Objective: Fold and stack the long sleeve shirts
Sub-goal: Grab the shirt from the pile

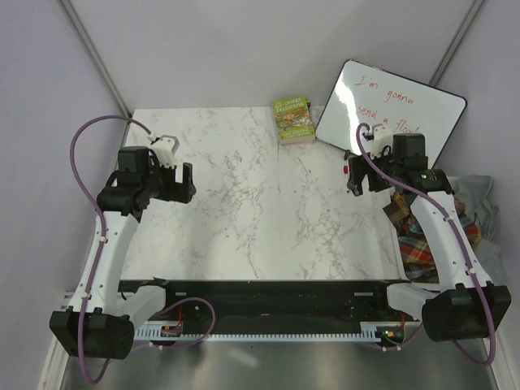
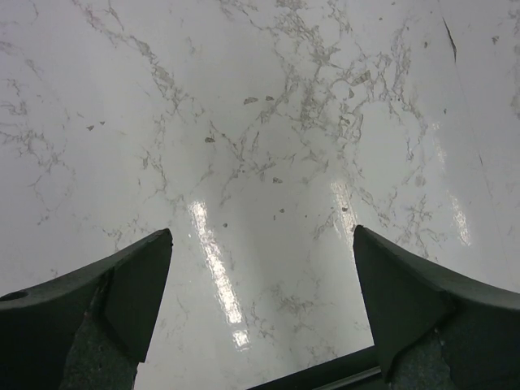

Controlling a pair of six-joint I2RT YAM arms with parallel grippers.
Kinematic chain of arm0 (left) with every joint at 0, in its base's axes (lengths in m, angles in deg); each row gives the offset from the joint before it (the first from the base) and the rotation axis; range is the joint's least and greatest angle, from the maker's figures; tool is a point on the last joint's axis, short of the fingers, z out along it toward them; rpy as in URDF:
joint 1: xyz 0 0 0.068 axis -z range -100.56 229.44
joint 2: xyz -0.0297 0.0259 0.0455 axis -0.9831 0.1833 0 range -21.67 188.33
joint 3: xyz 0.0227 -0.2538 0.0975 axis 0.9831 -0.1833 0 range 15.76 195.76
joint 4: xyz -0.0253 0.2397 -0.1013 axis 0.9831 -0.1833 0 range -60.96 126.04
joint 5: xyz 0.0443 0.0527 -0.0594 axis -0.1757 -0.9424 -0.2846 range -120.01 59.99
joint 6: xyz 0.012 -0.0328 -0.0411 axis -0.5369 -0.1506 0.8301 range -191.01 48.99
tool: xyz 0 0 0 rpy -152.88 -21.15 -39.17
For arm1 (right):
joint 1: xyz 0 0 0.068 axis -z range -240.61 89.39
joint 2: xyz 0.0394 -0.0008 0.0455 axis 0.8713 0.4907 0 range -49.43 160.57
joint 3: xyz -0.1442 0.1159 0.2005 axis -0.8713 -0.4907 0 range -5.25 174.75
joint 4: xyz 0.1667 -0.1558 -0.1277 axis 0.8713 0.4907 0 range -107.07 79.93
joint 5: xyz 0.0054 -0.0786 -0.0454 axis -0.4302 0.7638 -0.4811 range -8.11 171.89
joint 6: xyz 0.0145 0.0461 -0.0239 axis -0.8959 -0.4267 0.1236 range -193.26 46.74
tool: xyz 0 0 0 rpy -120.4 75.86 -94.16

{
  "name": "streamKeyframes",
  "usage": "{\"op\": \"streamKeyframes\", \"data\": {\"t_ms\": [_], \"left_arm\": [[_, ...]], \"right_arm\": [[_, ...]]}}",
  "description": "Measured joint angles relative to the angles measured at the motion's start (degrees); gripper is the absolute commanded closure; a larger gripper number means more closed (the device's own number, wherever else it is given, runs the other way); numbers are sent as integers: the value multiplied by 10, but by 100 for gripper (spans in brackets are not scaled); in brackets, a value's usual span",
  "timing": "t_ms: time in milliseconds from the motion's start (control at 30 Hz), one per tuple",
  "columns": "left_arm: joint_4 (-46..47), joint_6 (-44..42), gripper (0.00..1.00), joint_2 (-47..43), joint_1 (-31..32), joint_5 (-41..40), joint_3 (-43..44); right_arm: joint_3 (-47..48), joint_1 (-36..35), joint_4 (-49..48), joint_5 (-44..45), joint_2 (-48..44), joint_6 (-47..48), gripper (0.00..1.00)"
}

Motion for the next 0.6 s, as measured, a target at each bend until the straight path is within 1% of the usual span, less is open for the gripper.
{"op": "streamKeyframes", "data": {"t_ms": [267,433,533,600], "left_arm": [[-7,0,1,13,0,16,19],[-12,0,1,15,0,38,34],[-18,0,1,23,0,58,52],[-19,0,1,30,0,73,63]], "right_arm": [[84,2,44,-15,26,11,2],[144,9,88,-3,43,32,2],[188,37,133,3,55,57,2],[225,75,168,6,65,81,2]]}}
